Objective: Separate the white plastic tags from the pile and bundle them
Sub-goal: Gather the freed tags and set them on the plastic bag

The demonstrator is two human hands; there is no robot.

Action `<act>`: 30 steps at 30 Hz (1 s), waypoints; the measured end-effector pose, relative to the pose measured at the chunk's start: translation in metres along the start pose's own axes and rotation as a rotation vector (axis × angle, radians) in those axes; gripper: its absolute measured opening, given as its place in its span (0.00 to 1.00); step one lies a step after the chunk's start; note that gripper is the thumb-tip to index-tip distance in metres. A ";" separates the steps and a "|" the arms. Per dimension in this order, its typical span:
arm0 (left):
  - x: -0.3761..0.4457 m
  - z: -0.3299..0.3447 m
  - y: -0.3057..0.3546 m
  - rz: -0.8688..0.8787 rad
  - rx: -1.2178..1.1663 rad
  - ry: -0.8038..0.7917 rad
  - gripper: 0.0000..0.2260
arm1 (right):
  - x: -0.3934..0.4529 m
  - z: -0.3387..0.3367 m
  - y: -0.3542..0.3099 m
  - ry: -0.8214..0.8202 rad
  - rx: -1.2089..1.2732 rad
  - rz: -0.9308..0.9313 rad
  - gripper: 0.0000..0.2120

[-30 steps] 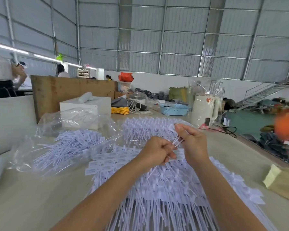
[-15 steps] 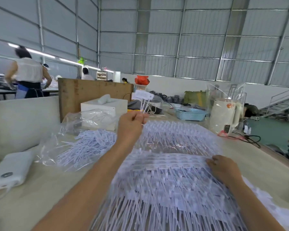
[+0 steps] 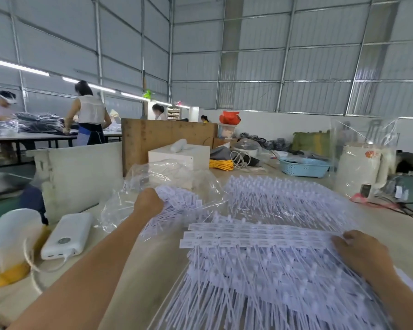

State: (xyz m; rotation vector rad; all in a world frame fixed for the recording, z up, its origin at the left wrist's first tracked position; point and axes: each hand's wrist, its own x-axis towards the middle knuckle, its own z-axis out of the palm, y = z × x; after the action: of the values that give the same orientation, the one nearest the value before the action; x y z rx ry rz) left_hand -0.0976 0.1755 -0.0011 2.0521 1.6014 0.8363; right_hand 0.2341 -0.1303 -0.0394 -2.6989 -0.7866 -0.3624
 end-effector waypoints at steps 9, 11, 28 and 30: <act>-0.020 -0.002 0.020 0.012 0.685 0.005 0.15 | -0.005 -0.004 -0.004 0.017 0.041 0.019 0.22; -0.034 -0.012 0.041 0.045 0.741 0.080 0.16 | -0.007 -0.005 -0.005 0.010 0.075 0.042 0.23; -0.140 0.084 0.144 1.002 0.362 -0.435 0.21 | -0.028 -0.027 -0.003 0.201 0.619 0.178 0.17; -0.141 0.084 0.140 1.035 0.381 -0.415 0.20 | -0.028 -0.028 -0.002 0.172 0.618 0.193 0.18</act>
State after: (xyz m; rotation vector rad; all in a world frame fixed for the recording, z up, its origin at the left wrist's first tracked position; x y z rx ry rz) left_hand 0.0374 0.0066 -0.0025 3.0936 0.4160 0.3166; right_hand 0.2061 -0.1518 -0.0219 -2.1061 -0.4802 -0.2483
